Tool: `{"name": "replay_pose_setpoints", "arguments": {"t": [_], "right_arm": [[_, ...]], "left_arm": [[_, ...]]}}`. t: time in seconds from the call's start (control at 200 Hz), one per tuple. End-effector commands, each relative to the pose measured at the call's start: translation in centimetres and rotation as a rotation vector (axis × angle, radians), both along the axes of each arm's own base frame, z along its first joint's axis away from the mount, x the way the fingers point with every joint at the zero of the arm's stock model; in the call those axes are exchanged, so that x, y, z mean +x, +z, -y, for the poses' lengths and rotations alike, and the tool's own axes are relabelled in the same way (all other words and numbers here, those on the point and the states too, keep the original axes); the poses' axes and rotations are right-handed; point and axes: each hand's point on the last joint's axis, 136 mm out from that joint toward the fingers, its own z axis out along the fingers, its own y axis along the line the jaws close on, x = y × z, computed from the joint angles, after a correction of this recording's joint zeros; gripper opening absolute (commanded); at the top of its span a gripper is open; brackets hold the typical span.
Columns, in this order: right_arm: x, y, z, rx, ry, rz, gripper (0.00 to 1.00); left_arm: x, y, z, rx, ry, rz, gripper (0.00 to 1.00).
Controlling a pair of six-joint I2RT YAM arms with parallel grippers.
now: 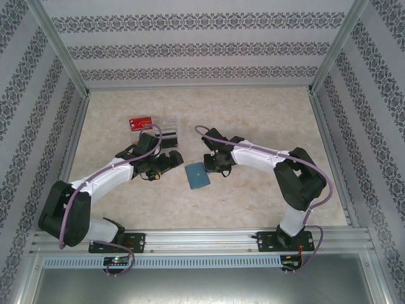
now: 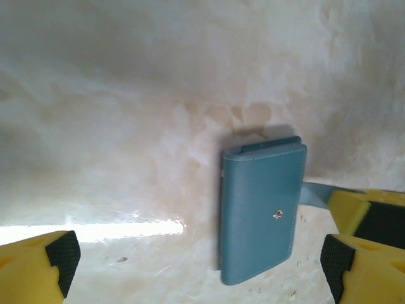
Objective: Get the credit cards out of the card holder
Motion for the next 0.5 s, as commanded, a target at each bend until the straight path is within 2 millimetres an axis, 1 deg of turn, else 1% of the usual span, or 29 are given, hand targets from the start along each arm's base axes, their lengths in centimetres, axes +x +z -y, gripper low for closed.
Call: {"name": "replay_pose_setpoints", "arguments": {"t": [0.0, 0.09, 0.135, 0.195, 0.33, 0.445, 0.495], "right_arm": [[0.5, 4.9, -1.1, 0.055, 0.044, 0.119, 0.1], [0.0, 7.1, -2.7, 0.135, 0.081, 0.151, 0.1], [-0.1, 7.8, -3.4, 0.165, 0.084, 0.167, 0.1], [-0.6, 8.2, -4.6, 0.203, 0.1, 0.173, 0.09], [-1.2, 8.1, -6.2, 0.219, 0.11, 0.174, 0.1], [-1.3, 7.3, -6.4, 0.207, 0.095, 0.161, 0.1], [-1.3, 7.2, -6.2, 0.2, 0.088, 0.162, 0.1]], "left_arm": [[-1.0, -0.3, -2.5, 0.075, 0.032, -0.013, 0.99], [-1.1, -0.1, -3.3, 0.088, 0.06, -0.005, 0.99], [-1.2, 0.0, -3.5, 0.09, 0.071, 0.0, 0.99], [-1.3, 0.0, -3.8, 0.091, 0.088, 0.007, 0.99], [-1.8, 0.5, -3.8, 0.074, 0.091, 0.028, 0.99], [-2.2, 0.9, -3.6, 0.051, 0.074, 0.042, 1.0], [-2.4, 1.1, -3.3, 0.035, 0.063, 0.051, 0.99]]}}
